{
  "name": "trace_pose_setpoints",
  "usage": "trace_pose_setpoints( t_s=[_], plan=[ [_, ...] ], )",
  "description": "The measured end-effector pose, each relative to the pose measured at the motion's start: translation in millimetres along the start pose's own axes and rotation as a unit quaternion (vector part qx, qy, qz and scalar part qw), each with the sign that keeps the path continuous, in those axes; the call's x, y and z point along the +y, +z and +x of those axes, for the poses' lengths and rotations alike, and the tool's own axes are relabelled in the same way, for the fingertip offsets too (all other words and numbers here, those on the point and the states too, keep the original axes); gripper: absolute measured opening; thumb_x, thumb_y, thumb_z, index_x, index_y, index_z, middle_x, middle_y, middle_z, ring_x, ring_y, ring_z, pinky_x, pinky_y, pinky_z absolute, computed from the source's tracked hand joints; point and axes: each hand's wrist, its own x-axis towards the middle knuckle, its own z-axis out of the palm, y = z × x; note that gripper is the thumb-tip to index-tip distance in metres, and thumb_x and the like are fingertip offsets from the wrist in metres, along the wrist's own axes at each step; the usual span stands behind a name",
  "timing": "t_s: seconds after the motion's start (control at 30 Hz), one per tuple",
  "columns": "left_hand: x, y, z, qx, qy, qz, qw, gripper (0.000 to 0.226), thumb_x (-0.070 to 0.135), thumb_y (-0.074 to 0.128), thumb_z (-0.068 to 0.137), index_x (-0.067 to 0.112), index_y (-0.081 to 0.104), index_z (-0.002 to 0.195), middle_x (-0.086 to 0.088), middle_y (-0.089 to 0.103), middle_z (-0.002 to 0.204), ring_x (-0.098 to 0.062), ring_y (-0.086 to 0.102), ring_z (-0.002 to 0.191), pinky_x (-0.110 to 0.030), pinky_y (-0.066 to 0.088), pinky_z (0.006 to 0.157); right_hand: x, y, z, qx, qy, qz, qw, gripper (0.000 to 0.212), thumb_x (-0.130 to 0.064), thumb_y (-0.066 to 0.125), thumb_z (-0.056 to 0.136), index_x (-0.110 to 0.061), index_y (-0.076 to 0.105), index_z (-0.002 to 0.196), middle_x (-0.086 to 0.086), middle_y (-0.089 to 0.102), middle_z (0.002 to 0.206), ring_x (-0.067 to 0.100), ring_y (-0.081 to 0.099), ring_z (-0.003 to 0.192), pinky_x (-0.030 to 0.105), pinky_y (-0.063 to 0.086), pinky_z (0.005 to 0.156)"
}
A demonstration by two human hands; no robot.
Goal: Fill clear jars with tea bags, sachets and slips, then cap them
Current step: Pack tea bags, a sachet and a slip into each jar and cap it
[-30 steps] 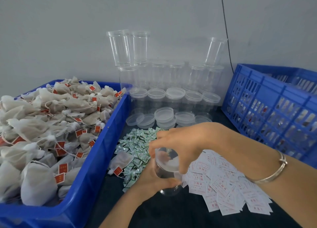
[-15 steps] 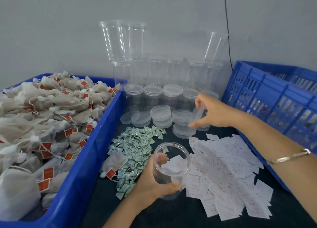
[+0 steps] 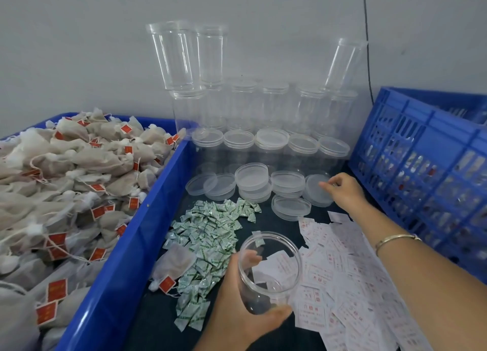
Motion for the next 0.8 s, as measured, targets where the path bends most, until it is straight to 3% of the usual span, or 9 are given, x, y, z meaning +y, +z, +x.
trace_pose_setpoints(
  t_s=[0.17,0.33,0.37,0.43,0.53,0.6,0.67,0.73,0.8],
  plan=[
    [-2,0,0,0.010,0.004,0.015,1.000,0.080,0.031,0.088,0.051,0.032,0.046,0.119,0.025,0.056,0.116,0.002,0.054,0.115,-0.005,0.042,0.085,4,14,-1,-0.026,0.009,-0.007,1.000,0.024,-0.030,0.062,0.098,-0.010,0.057,0.111,0.013,0.058,0.131,0.029,0.054,0.115,0.035,0.040,0.082],
    [-1,2,-1,0.009,0.005,0.012,1.000,0.081,0.035,0.088,0.051,0.032,0.046,0.120,0.027,0.055,0.118,0.004,0.054,0.114,-0.005,0.042,0.084,-10,-6,-57,0.026,-0.032,0.173,0.984,0.021,-0.037,0.062,0.097,-0.022,0.062,0.111,-0.001,0.062,0.119,0.018,0.059,0.108,0.027,0.042,0.074],
    [-1,2,-2,0.012,0.006,0.017,1.000,0.081,0.038,0.088,0.051,0.034,0.046,0.120,0.027,0.055,0.120,0.004,0.053,0.115,-0.005,0.042,0.084,-15,-9,-79,-0.010,-0.037,0.218,0.975,0.025,-0.047,0.061,0.095,-0.027,0.063,0.109,-0.004,0.064,0.118,0.013,0.060,0.107,0.025,0.043,0.074],
    [-1,2,-3,0.013,0.003,0.022,1.000,0.082,0.044,0.088,0.051,0.039,0.045,0.120,0.028,0.054,0.123,0.006,0.052,0.116,-0.004,0.040,0.086,-18,-3,-127,-0.120,-0.051,0.265,0.955,0.045,-0.062,0.054,0.090,-0.029,0.063,0.120,-0.008,0.064,0.127,0.009,0.060,0.116,0.028,0.048,0.091],
    [2,0,-4,0.016,-0.011,0.008,1.000,0.081,0.055,0.083,0.052,0.047,0.043,0.122,0.026,0.056,0.121,0.007,0.054,0.114,-0.005,0.041,0.086,6,12,-194,-0.282,-0.134,0.284,0.907,0.041,-0.029,0.063,0.088,-0.021,0.060,0.127,0.000,0.053,0.146,0.021,0.044,0.140,0.032,0.042,0.108],
    [8,-2,-7,0.015,-0.023,0.001,1.000,0.086,0.068,0.073,0.057,0.042,0.036,0.131,0.020,0.060,0.120,0.003,0.057,0.113,-0.008,0.044,0.086,5,21,-225,-0.313,-0.230,0.286,0.876,0.073,-0.012,0.073,0.078,-0.030,0.044,0.142,-0.013,0.052,0.145,0.011,0.043,0.141,0.021,0.047,0.102],
    [11,-4,-12,0.012,-0.025,0.000,1.000,0.094,0.078,0.066,0.060,0.033,0.033,0.135,0.016,0.062,0.123,0.000,0.058,0.115,-0.010,0.045,0.087,10,36,-248,-0.309,-0.250,0.314,0.863,0.096,-0.010,0.081,0.073,-0.023,0.027,0.151,-0.016,0.053,0.143,0.008,0.050,0.135,0.019,0.047,0.100],
    [21,-1,-15,0.021,-0.032,0.000,0.999,0.100,0.081,0.065,0.059,0.030,0.032,0.137,0.012,0.061,0.126,-0.003,0.057,0.118,-0.013,0.046,0.089,9,44,-261,-0.267,-0.219,0.340,0.874,0.101,-0.024,0.091,0.063,-0.025,0.032,0.145,-0.014,0.058,0.136,0.013,0.056,0.129,0.025,0.050,0.100],
    [33,-1,-8,0.074,-0.055,-0.023,0.995,0.099,0.078,0.068,0.059,0.019,0.039,0.134,-0.001,0.061,0.126,-0.016,0.058,0.119,-0.026,0.045,0.097,8,52,-267,-0.223,-0.201,0.349,0.888,0.104,-0.041,0.096,0.055,-0.027,0.038,0.139,-0.013,0.061,0.132,0.013,0.058,0.126,0.025,0.049,0.101]
  ],
)
